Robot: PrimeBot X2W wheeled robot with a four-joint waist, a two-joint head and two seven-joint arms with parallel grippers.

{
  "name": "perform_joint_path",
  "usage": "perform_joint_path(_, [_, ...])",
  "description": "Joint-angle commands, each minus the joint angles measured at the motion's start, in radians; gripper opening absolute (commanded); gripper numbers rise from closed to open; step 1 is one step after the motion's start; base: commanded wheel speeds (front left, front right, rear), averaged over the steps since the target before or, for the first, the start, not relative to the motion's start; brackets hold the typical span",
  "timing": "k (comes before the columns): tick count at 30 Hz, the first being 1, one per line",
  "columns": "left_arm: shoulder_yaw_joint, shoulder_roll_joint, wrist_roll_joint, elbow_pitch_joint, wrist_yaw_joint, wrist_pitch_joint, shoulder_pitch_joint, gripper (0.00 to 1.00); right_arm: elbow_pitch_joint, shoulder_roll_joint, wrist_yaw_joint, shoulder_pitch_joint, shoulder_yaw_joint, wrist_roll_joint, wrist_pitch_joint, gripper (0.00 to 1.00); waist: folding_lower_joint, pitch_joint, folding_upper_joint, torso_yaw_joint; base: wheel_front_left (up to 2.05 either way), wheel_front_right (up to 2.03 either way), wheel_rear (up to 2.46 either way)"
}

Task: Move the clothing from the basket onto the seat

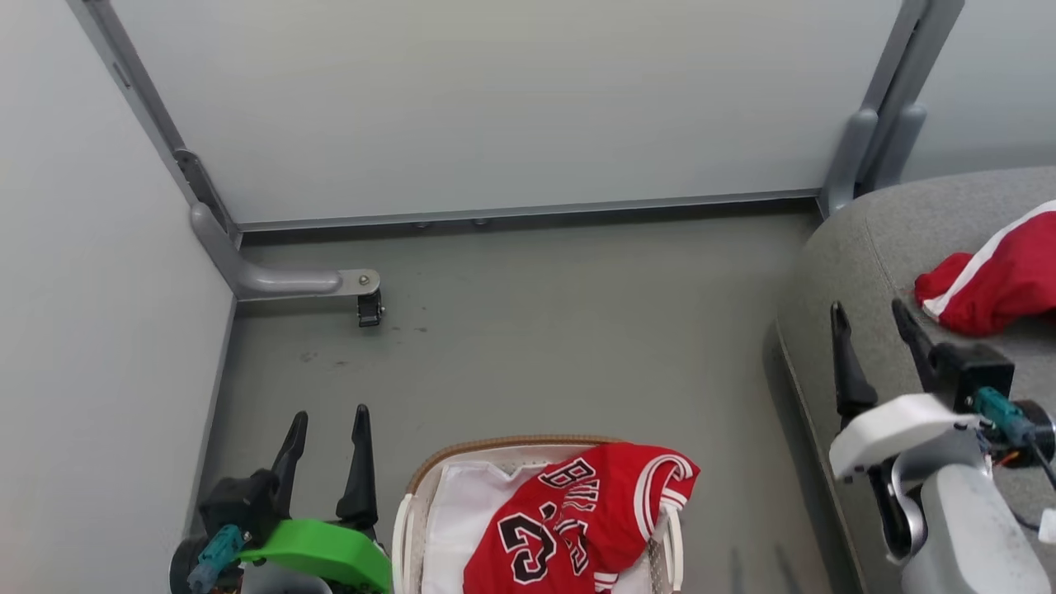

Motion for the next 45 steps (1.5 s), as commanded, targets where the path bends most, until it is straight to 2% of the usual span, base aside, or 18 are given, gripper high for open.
perform_joint_path(1, [0.013,-0.006,0.007,-0.007,-0.002,-0.001,0.032,1.0,-0.022,0.011,-0.001,0.053,-0.007,0.019,-0.002,1.0,0.0001,-0.046,0.0,0.042,0.0,0.0,0.0])
perform_joint_path(8, [0.054,-0.013,0.023,-0.024,-0.011,-0.001,0.11,1.0,-0.097,0.022,-0.001,0.202,0.059,0.093,-0.002,1.0,0.0001,-0.064,0.0,0.045,0.0,0.0,0.0])
perform_joint_path(14, [0.064,-0.024,0.033,-0.021,-0.019,-0.001,0.129,1.0,-0.125,0.022,-0.001,0.265,0.079,0.096,-0.002,1.0,0.0001,-0.077,0.0,0.047,0.0,0.0,0.0])
perform_joint_path(45, [0.083,-0.048,0.07,0.019,-0.053,-0.001,0.106,1.0,-0.111,0.023,-0.001,0.255,0.092,0.083,-0.002,1.0,0.0001,-0.071,0.0,0.026,0.0,0.0,0.0])
